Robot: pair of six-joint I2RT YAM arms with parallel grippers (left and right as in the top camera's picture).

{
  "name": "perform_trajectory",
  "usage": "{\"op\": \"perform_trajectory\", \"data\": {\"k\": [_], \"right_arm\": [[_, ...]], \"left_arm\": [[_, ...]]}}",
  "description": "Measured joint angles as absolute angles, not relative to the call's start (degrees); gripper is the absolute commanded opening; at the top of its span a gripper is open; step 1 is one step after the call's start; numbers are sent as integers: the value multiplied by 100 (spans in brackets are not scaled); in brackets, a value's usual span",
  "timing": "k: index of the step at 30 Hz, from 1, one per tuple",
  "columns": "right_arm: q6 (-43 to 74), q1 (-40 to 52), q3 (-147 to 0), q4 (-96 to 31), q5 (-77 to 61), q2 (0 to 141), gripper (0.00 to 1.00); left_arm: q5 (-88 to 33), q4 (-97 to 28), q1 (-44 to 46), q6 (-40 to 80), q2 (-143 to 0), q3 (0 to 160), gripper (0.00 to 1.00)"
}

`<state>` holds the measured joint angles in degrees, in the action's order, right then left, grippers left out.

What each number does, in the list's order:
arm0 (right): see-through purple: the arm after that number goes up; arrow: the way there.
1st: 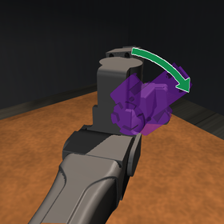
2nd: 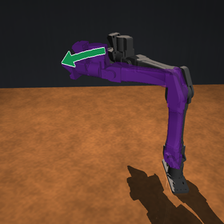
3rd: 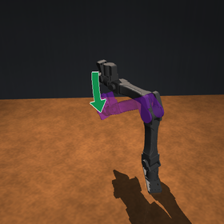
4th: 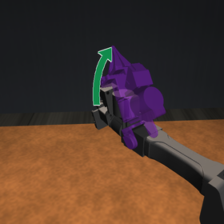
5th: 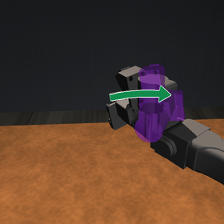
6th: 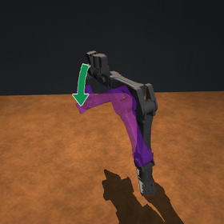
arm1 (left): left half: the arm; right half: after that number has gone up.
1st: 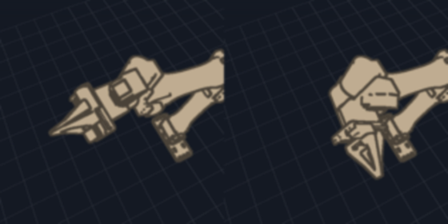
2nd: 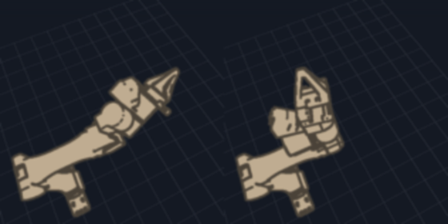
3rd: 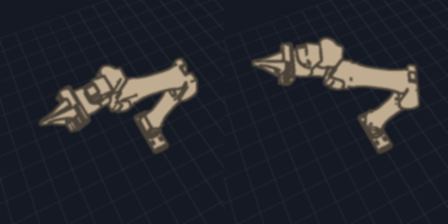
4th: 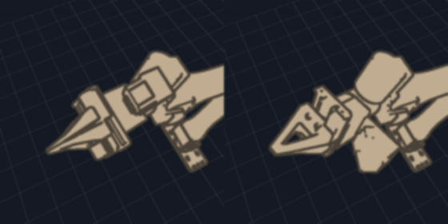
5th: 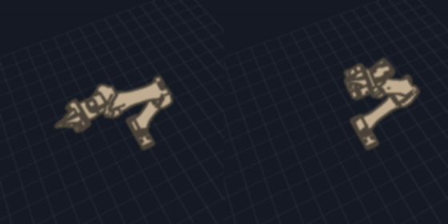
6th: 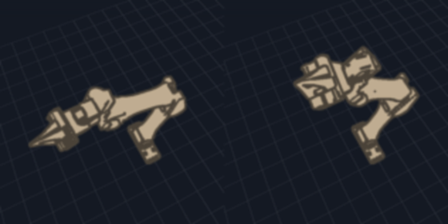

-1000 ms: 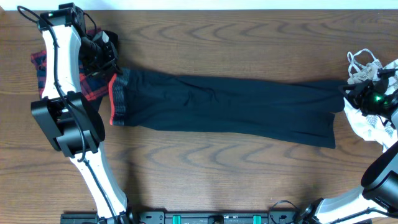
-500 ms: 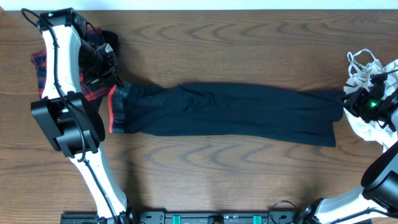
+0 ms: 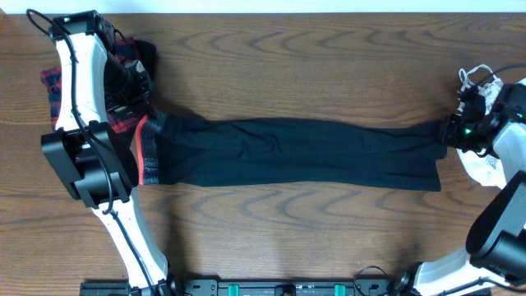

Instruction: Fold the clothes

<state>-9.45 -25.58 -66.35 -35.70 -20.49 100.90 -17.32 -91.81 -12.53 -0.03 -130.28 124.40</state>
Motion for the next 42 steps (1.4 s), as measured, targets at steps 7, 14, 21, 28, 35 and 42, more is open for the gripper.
{"op": "perform_trajectory", "data": {"k": [7, 14, 21, 28, 35, 42], "right_arm": [[-972, -2130, -6632, -3730, -1500, 9080, 1], [-825, -2091, -6632, -4062, -923, 8705, 1], [-622, -2093, -6626, -4143, -508, 8705, 1], [-589, -2093, -6626, -4147, -534, 8705, 1], [-582, -2093, -6624, -4501, -687, 8705, 1], [-517, -2093, -6619, -4711, -709, 8705, 1]], "left_arm": [[-1675, -9159, -1210, -3, -13028, 12440, 6], [-1632, -9144, -1066, -3, -13028, 12440, 6], [-1498, -9225, -1035, -1, -13028, 12440, 6], [-1354, -9236, -974, 16, -13028, 12440, 6], [-1085, -9236, -746, 132, -13028, 12440, 6], [-764, -9236, -561, 322, -12739, 12068, 6]]}}
